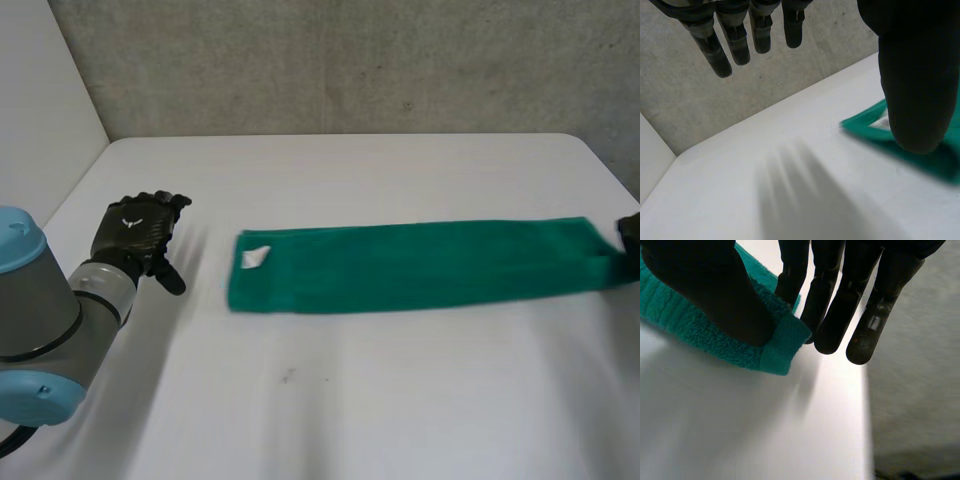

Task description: Fold the towel.

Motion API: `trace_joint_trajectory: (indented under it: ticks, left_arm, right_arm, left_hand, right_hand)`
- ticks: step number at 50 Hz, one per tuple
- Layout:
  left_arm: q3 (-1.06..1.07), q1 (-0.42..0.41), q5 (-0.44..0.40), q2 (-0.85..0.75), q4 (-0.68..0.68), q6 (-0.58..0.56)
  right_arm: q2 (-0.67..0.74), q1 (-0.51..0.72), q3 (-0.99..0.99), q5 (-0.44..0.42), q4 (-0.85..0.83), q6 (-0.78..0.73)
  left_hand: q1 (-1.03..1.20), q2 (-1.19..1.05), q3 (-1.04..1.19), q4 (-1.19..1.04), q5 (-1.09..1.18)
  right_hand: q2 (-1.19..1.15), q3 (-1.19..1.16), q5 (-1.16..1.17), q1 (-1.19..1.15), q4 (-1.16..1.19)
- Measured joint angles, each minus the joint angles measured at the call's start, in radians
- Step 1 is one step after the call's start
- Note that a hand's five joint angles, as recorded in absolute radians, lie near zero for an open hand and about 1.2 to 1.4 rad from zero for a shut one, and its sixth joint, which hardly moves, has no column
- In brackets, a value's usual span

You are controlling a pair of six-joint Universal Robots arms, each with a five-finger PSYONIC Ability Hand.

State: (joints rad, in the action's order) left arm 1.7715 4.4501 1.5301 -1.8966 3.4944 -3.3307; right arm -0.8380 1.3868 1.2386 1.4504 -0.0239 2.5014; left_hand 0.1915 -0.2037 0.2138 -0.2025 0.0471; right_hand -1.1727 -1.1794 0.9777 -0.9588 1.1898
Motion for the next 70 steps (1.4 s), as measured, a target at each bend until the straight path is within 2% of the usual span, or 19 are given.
trace_joint_trajectory:
  ticks: [5,8,13,19,22,23,28,30,35,38,42,43,46,47,50,52,55,64,70]
  left_arm:
    - [0.005,0.000,0.001,0.011,0.000,0.000]
    - [0.008,0.000,0.001,0.018,0.000,0.000]
    - [0.013,-0.001,0.001,0.033,0.000,0.000]
    - [0.019,-0.001,0.001,0.046,0.000,0.000]
    - [0.022,-0.001,0.001,0.050,0.001,0.000]
    - [0.025,-0.001,0.000,0.052,0.001,0.000]
    - [0.029,-0.002,0.001,0.056,0.001,0.000]
    - [0.034,-0.004,0.000,0.062,0.001,0.000]
    - [0.041,-0.008,0.000,0.069,0.001,0.000]
    - [0.043,-0.011,-0.001,0.071,0.001,0.000]
    - [0.042,-0.014,-0.001,0.071,0.002,0.000]
    - [0.041,-0.015,-0.001,0.071,0.003,0.000]
    - [0.037,-0.019,-0.003,0.071,0.004,0.000]
    - [0.031,-0.025,-0.004,0.070,0.004,0.000]
    - [0.017,-0.044,-0.006,0.069,0.005,0.000]
    - [-0.005,-0.073,-0.008,0.067,0.005,0.000]
    - [-0.037,-0.116,-0.009,0.052,0.006,0.000]
    - [-0.190,-0.283,-0.001,-0.058,0.004,-0.003]
    - [-0.242,-0.327,0.006,-0.107,-0.003,-0.004]
  right_arm:
    - [-0.024,-0.019,-0.037,0.023,0.005,-0.100]
    - [-0.049,0.006,-0.056,0.021,0.006,-0.094]
    - [-0.095,0.155,-0.089,-0.007,0.002,-0.045]
    - [-0.112,0.388,-0.125,-0.093,-0.014,-0.019]
    - [-0.106,0.495,-0.136,-0.156,-0.023,-0.018]
    - [-0.092,0.567,-0.140,-0.209,-0.034,-0.020]
    - [-0.055,0.666,-0.142,-0.288,-0.055,-0.031]
    - [-0.002,0.755,-0.144,-0.357,-0.082,-0.056]
    - [0.071,0.835,-0.156,-0.395,-0.104,-0.099]
    - [0.097,0.853,-0.164,-0.394,-0.106,-0.112]
    - [0.118,0.861,-0.172,-0.363,-0.106,-0.117]
    - [0.116,0.860,-0.172,-0.344,-0.105,-0.113]
    - [0.091,0.853,-0.168,-0.280,-0.102,-0.089]
    - [0.067,0.846,-0.162,-0.239,-0.100,-0.067]
    - [0.033,0.834,-0.150,-0.192,-0.097,-0.031]
    - [-0.043,0.793,-0.105,-0.114,-0.091,0.068]
    - [-0.084,0.751,-0.056,-0.090,-0.082,0.147]
    - [-0.142,0.569,0.157,-0.087,0.003,0.289]
    - [-0.133,0.484,0.228,-0.086,-0.010,0.282]
  left_hand:
    - [0.000,0.000,0.000,0.000,0.000]
    - [0.000,0.000,0.000,0.000,0.000]
    - [0.000,0.000,0.000,0.000,0.000]
    - [0.000,0.000,0.000,0.000,0.000]
    - [0.000,0.000,0.000,0.000,0.000]
    - [0.000,0.000,0.000,0.000,0.000]
    - [0.000,0.000,0.000,0.000,0.000]
    - [0.000,0.000,0.000,0.000,0.000]
    - [0.000,0.000,0.000,0.000,0.000]
    - [0.000,0.000,0.000,0.000,0.000]
    - [0.000,0.000,0.000,0.000,0.000]
    - [0.000,0.000,0.000,0.000,0.000]
    - [0.000,0.000,0.000,0.000,0.000]
    - [0.000,0.000,0.000,0.000,0.000]
    - [0.000,0.000,0.000,0.000,0.000]
    - [0.000,0.000,0.000,0.000,0.000]
    - [0.000,0.000,0.000,0.000,0.000]
    - [0.000,0.000,0.000,0.000,0.000]
    - [0.000,0.000,0.000,0.000,0.000]
  right_hand:
    - [0.000,0.000,0.007,0.000,0.000]
    - [0.000,0.000,0.009,-0.004,0.000]
    - [0.000,0.000,0.011,-0.009,0.002]
    - [0.000,0.000,0.011,-0.009,0.003]
    - [0.000,0.000,0.011,-0.009,0.003]
    - [0.000,0.000,0.013,-0.009,0.003]
    - [0.000,0.000,0.014,-0.009,0.003]
    - [0.000,0.000,0.014,-0.009,0.003]
    - [0.000,0.000,0.014,-0.009,0.003]
    - [0.055,0.048,-0.030,0.027,-0.048]
    - [0.539,0.542,-0.486,0.457,-0.546]
    - [0.758,0.740,-0.686,0.643,-0.744]
    - [0.805,0.790,-0.737,0.674,-0.795]
    - [0.949,0.966,-0.911,0.754,-0.956]
    - [0.949,0.966,-0.912,0.754,-0.956]
    - [0.949,0.967,-0.912,0.754,-0.957]
    - [0.949,0.967,-0.912,0.754,-0.957]
    - [0.949,0.967,-0.912,0.754,-0.956]
    - [0.869,0.883,-0.846,0.701,-0.891]
